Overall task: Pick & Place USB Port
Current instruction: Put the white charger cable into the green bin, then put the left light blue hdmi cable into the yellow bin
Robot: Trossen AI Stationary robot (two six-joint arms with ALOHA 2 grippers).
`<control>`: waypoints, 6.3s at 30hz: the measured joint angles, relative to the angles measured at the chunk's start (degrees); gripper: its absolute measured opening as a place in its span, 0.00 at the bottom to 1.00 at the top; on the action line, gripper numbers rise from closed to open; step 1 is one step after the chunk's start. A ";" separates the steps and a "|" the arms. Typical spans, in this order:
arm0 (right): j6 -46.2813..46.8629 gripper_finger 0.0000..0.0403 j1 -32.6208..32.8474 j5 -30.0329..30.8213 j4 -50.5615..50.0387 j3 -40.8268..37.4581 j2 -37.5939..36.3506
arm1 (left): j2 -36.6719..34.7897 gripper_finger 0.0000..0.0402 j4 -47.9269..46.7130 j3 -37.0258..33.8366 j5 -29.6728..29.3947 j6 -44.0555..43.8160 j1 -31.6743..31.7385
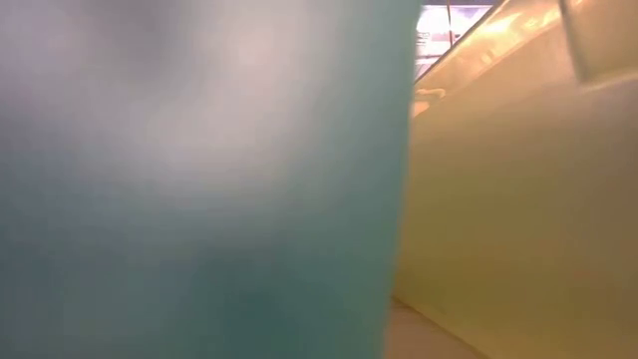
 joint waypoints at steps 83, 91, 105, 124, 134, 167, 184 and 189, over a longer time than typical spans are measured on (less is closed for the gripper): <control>-10.02 0.50 -10.67 -15.30 -14.83 0.01 -3.21 | 17.51 0.25 -48.29 32.50 -22.70 11.47 -13.80; -7.69 0.50 -11.43 -15.03 -14.65 0.01 -2.99 | 14.59 0.26 -48.60 19.01 -11.28 30.61 -2.82; -1.07 0.50 -10.17 -7.30 -10.50 0.02 -2.35 | 6.71 0.30 -26.09 -8.94 -2.00 25.37 17.79; 0.37 0.50 -10.23 -7.53 -4.21 -0.02 1.90 | 8.50 0.70 -12.56 -11.03 -4.83 33.86 23.82; 0.37 0.50 -10.27 -7.62 -4.01 0.00 2.21 | 20.03 0.64 -6.73 -10.97 -0.91 43.11 25.28; 2.15 0.50 -3.72 -15.51 -22.74 -0.04 -1.39 | 8.45 0.08 -20.98 24.12 -11.10 16.62 8.58; 5.99 0.50 -1.77 -9.35 -14.85 -0.21 -1.29 | 8.38 0.08 -17.11 4.20 -4.83 19.85 18.23; 13.29 0.50 -5.37 -5.80 -2.58 -7.77 -1.31 | 6.59 0.08 -14.05 7.12 -4.94 22.31 17.78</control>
